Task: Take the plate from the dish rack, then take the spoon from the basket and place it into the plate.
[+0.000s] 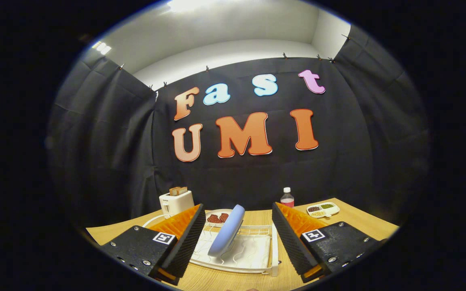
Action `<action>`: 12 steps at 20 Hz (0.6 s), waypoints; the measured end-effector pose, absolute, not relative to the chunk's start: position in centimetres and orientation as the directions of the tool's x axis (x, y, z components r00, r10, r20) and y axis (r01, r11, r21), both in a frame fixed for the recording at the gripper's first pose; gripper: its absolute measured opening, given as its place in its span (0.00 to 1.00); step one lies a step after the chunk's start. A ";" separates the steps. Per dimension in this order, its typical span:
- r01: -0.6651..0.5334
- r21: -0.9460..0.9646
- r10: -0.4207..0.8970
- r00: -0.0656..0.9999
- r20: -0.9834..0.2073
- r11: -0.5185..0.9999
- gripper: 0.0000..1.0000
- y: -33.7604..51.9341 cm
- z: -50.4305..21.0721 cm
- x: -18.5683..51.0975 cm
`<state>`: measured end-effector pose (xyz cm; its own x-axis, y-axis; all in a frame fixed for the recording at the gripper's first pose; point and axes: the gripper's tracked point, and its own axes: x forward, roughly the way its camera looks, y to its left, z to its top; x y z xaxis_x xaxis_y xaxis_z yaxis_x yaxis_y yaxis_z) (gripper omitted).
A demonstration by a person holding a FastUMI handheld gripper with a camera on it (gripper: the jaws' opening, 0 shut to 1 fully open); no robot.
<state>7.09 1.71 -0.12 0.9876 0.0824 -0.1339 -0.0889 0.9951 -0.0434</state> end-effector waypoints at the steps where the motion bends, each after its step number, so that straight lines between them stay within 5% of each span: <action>1: -0.105 -0.045 0.097 0.984 -0.146 0.994 0.98 2.0 -0.6 7.8; 12: -0.185 -0.055 0.142 0.887 -0.440 0.981 0.98 1.5 -5.1 15.7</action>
